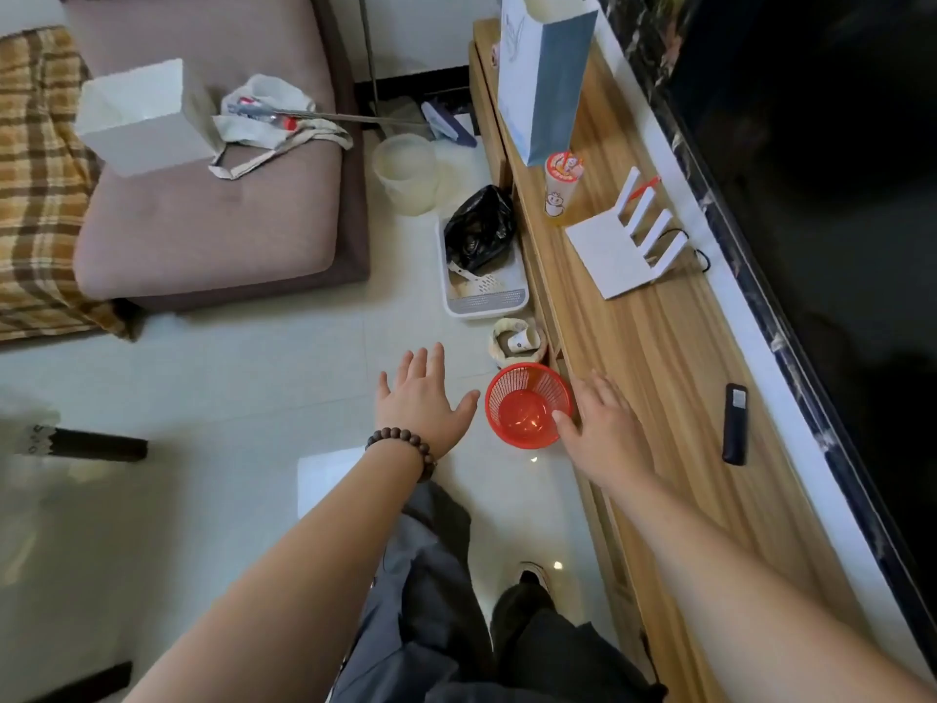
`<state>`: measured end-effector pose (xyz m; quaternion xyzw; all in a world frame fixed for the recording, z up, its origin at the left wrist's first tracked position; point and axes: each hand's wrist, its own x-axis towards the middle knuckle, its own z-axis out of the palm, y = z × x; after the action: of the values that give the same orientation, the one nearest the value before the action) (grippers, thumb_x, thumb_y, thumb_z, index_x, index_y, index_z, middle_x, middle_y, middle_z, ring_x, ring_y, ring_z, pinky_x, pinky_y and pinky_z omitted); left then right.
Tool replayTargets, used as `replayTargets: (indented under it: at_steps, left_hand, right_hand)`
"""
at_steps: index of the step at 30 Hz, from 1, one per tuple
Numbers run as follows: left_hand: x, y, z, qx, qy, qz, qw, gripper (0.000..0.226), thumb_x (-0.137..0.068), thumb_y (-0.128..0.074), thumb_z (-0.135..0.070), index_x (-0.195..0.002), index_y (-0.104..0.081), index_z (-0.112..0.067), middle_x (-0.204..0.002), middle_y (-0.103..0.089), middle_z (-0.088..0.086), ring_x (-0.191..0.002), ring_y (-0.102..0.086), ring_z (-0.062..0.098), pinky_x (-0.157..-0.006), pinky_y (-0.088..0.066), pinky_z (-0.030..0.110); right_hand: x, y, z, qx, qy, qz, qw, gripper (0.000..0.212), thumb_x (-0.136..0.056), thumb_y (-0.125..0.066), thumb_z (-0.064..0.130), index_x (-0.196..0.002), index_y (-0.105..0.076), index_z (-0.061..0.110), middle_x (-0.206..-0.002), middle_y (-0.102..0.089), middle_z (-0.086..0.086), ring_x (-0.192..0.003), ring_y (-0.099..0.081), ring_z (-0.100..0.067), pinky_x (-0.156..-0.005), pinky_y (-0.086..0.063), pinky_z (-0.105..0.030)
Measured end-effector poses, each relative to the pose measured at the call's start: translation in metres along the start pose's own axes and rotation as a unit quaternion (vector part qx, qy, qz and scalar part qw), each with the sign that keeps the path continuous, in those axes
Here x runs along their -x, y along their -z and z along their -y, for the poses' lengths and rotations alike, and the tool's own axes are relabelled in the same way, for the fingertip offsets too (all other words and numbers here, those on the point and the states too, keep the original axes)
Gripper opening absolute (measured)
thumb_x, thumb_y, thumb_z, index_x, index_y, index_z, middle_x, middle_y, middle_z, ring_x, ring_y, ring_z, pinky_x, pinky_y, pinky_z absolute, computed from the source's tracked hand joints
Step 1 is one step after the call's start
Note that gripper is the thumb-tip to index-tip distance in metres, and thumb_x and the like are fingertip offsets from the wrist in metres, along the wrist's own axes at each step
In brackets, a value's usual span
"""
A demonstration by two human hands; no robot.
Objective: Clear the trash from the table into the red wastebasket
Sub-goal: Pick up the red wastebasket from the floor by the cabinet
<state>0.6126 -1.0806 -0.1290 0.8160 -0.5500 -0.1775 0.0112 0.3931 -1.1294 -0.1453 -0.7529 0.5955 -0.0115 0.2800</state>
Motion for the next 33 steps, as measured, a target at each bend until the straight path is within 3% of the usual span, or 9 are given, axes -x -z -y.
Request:
replayTargets:
  at_steps: [9, 17, 21, 28, 33]
  left_hand:
    - [-0.142, -0.001, 0.023, -0.052, -0.124, 0.099, 0.986, 0.079, -0.087, -0.033, -0.062, -0.150, -0.010, -0.020, -0.157, -0.018, 0.004, -0.143, -0.010, 0.023, -0.112, -0.005, 0.049]
    - [-0.204, -0.038, 0.026, -0.111, -0.200, 0.193, 0.954, 0.081, -0.086, -0.034, -0.063, -0.150, -0.008, -0.020, -0.157, -0.017, 0.002, -0.144, -0.010, 0.021, -0.113, -0.006, 0.048]
    - [-0.229, -0.112, 0.025, -0.089, -0.189, 0.228, 0.951, 0.083, -0.084, -0.040, -0.063, -0.150, -0.011, -0.020, -0.156, -0.021, 0.002, -0.142, -0.017, 0.021, -0.112, -0.015, 0.046]
    - [-0.288, -0.309, 0.027, 0.032, -0.065, 0.270, 0.960, 0.088, -0.080, -0.058, -0.056, -0.147, -0.018, -0.017, -0.151, -0.030, 0.005, -0.133, -0.036, 0.025, -0.097, -0.040, 0.043]
    - [-0.331, -0.425, 0.031, 0.073, 0.007, 0.273, 0.959, 0.094, -0.076, -0.072, -0.036, -0.147, -0.013, -0.019, -0.149, -0.028, 0.008, -0.129, -0.038, 0.028, -0.088, -0.048, 0.042]
  right_hand:
    - [-0.077, -0.032, 0.035, -0.028, -0.163, -0.008, 0.986, 0.061, -0.094, -0.044, 0.041, -0.147, -0.027, 0.016, -0.158, -0.021, -0.010, -0.145, -0.018, -0.027, -0.117, -0.022, -0.044]
    - [-0.104, -0.078, 0.030, -0.070, -0.260, 0.012, 0.963, 0.061, -0.096, -0.041, 0.041, -0.149, -0.021, 0.016, -0.158, -0.021, -0.009, -0.146, -0.017, -0.026, -0.117, -0.024, -0.044]
    - [-0.123, -0.135, -0.008, -0.085, -0.285, -0.006, 0.955, 0.059, -0.096, -0.046, 0.036, -0.148, -0.025, 0.017, -0.156, -0.028, -0.007, -0.144, -0.024, -0.022, -0.115, -0.027, -0.037]
    - [-0.187, -0.288, -0.100, -0.193, -0.346, 0.002, 0.918, 0.057, -0.092, -0.054, 0.033, -0.143, -0.031, 0.022, -0.145, -0.045, -0.002, -0.133, -0.042, -0.021, -0.105, -0.043, -0.041]
    - [-0.232, -0.371, -0.161, -0.262, -0.382, -0.044, 0.885, 0.080, -0.085, -0.065, 0.022, -0.147, -0.015, 0.027, -0.144, -0.042, -0.007, -0.130, -0.045, -0.027, -0.104, -0.043, -0.049]
